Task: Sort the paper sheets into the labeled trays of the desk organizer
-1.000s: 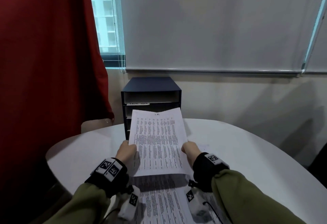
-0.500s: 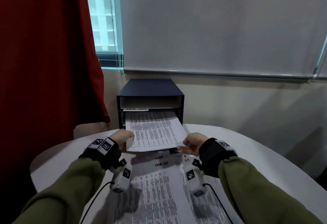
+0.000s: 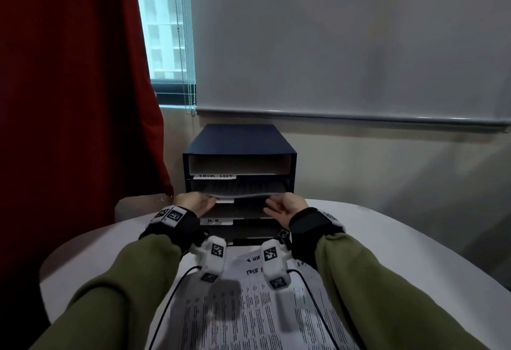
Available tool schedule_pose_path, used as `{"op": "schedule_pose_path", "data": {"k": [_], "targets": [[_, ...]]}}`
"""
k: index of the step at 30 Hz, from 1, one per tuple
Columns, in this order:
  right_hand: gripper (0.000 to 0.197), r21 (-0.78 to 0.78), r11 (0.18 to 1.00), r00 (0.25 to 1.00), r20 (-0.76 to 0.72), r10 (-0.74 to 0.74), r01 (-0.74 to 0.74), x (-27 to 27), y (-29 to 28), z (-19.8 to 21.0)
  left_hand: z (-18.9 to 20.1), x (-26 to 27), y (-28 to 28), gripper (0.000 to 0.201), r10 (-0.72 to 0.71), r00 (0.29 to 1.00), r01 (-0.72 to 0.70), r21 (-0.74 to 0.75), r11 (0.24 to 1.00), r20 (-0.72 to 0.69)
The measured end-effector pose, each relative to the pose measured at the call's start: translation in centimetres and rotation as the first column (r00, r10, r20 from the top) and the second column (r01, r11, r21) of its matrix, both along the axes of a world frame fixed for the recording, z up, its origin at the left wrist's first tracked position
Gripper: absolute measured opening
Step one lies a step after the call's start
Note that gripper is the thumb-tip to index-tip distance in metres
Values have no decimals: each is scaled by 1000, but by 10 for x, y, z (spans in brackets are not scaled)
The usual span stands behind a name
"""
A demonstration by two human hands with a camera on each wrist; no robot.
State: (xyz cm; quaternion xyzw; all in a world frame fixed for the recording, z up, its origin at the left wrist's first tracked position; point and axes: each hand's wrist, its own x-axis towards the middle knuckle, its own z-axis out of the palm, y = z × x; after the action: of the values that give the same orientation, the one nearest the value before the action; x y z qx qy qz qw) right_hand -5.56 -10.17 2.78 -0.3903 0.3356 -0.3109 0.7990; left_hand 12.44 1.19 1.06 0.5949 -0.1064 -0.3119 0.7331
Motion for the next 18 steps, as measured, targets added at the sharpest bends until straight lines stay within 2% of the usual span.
{"op": "schedule_pose_path", "data": {"k": [2,5,7,8,9,11,13,14,16,18], "targets": [[42,-41,998,999,-9,36,-37,-5,5,-2,-1,-2,3,16,19,1000,-18,-23,1000,25],[31,-149,978,983,-136,126,-146,-25,14,-8,-2,-21,13,31,-5,996,7,-15,1000,92],[17,-226,949,934,-329,136,-218,-44,19,-17,-6,-41,25,28,-56,966,23,131,991,254],[14,-257,928,888,-439,135,-268,-54,21,-23,-11,-51,32,22,-141,926,62,228,972,350],[13,-276,899,824,-549,143,-341,-64,23,-29,-17,-61,40,16,-269,864,128,331,935,425],[12,-232,834,653,-734,187,-500,-85,29,-40,-30,-80,54,5,-552,710,278,546,791,437],[11,-152,791,523,-819,235,-593,-103,39,-52,-47,-97,64,10,-717,553,293,706,644,424],[11,-132,782,492,-836,242,-609,-110,43,-59,-56,-106,67,17,-756,484,217,777,591,440],[12,-111,794,480,-843,243,-598,-130,58,-71,-68,-123,78,46,-826,319,-47,878,476,465],[11,-105,782,477,-839,261,-614,-129,61,-77,-73,-119,74,70,-845,262,-186,884,429,466]]}}
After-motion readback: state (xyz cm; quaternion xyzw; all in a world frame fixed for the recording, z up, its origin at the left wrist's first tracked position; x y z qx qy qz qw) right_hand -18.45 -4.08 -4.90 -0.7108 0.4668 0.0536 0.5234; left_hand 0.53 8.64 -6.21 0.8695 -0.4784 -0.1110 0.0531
